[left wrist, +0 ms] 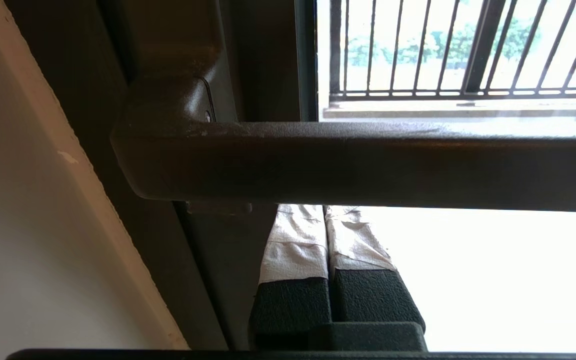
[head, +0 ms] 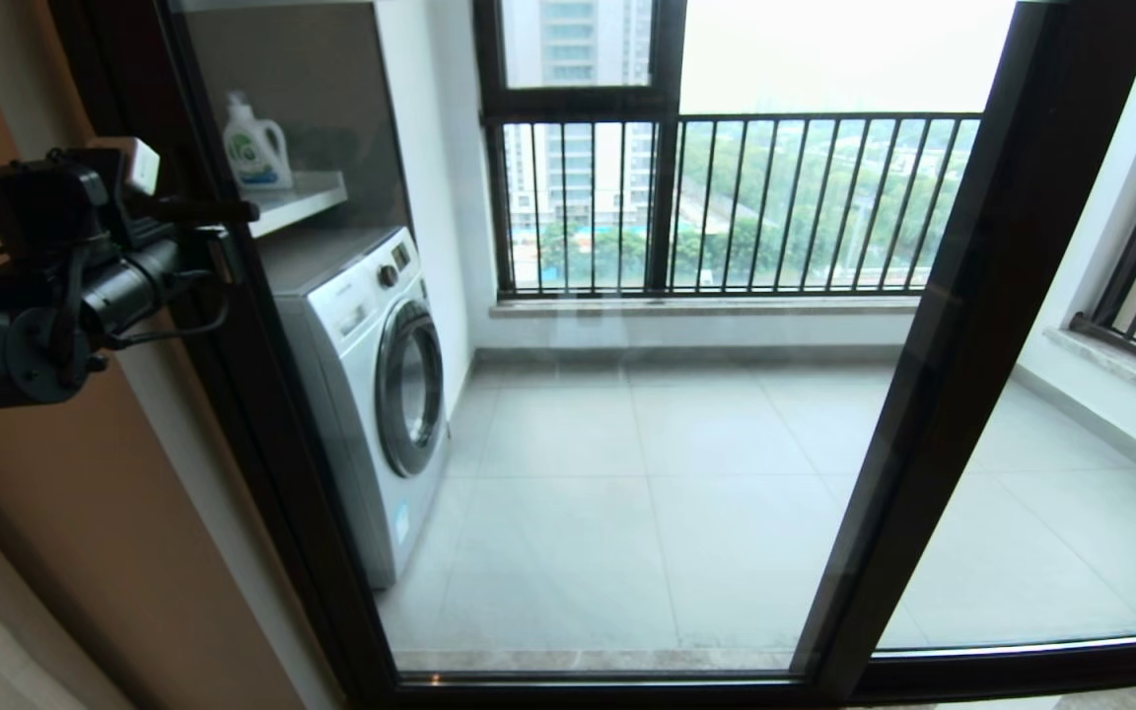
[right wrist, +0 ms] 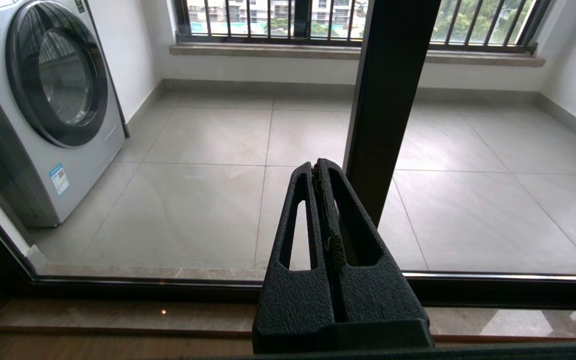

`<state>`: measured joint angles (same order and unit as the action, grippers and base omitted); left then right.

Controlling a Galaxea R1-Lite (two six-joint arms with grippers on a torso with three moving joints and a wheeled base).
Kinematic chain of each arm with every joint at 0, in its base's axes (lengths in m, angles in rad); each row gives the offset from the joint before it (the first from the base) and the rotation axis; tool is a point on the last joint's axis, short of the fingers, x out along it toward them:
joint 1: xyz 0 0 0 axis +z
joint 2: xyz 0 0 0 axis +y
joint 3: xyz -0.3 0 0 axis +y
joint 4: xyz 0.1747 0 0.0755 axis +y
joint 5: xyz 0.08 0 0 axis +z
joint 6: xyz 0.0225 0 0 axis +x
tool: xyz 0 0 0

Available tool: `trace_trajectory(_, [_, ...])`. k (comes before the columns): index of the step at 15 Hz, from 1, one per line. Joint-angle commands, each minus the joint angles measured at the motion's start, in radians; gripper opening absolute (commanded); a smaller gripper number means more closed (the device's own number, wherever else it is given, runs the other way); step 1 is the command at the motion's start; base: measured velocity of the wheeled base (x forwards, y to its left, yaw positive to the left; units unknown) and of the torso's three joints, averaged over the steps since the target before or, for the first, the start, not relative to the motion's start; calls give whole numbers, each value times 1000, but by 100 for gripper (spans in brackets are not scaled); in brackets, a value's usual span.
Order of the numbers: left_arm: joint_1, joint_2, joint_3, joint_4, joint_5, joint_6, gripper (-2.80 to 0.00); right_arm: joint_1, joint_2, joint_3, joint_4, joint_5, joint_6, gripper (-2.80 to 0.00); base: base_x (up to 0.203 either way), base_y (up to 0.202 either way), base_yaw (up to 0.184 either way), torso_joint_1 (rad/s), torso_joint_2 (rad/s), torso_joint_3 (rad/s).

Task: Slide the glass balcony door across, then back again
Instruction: Close the slid door

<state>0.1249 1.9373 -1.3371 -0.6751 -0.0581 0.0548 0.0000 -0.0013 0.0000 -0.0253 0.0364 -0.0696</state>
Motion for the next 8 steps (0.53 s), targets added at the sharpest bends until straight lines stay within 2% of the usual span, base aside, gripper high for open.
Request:
trace_trajectory(1, [-4,-14,-18,8,0,0,-280,0,1,12,-1,0,-1,-280,0,0,0,0,0,0])
trace_trajectory(5, [-6,-21,-25,9,1,0,-280,0,1,12,-1,0,-1,-280,0,0,0,0,0,0])
trace_trajectory(8, [-5,-70,47,8,-2,-2,-280,0,1,12,-1,0,-1,-280,0,0,0,0,0,0])
